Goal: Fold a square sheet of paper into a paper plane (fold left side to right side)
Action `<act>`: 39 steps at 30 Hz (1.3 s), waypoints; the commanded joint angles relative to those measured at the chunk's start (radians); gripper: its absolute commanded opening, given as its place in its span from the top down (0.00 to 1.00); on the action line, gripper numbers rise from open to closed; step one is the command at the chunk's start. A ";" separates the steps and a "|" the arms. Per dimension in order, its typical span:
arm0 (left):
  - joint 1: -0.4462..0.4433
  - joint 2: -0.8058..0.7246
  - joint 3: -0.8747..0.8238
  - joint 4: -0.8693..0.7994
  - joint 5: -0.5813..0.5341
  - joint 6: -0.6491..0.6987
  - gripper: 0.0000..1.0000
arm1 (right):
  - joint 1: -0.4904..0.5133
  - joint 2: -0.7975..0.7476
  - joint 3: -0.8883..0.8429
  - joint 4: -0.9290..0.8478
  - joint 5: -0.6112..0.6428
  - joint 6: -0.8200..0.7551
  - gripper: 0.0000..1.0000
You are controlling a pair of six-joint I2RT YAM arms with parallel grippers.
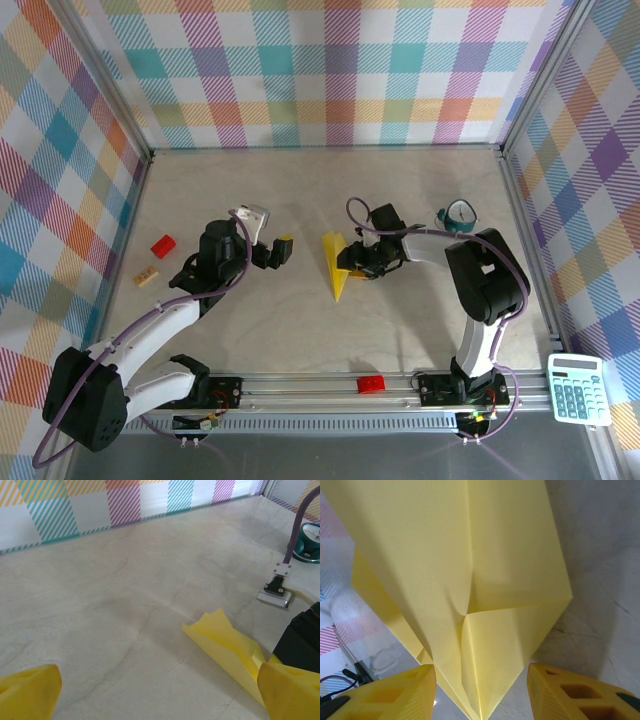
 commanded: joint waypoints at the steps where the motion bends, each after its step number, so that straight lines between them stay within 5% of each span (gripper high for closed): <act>1: 0.009 0.009 -0.006 0.022 0.011 -0.006 0.00 | 0.004 -0.051 0.022 -0.059 0.039 -0.024 0.48; 25: 0.009 0.010 -0.002 0.015 0.015 -0.004 0.00 | 0.035 0.014 0.075 -0.039 0.025 -0.027 0.47; 39: 0.009 0.015 0.001 0.010 0.018 -0.006 0.00 | 0.057 0.058 0.123 -0.086 0.063 -0.045 0.59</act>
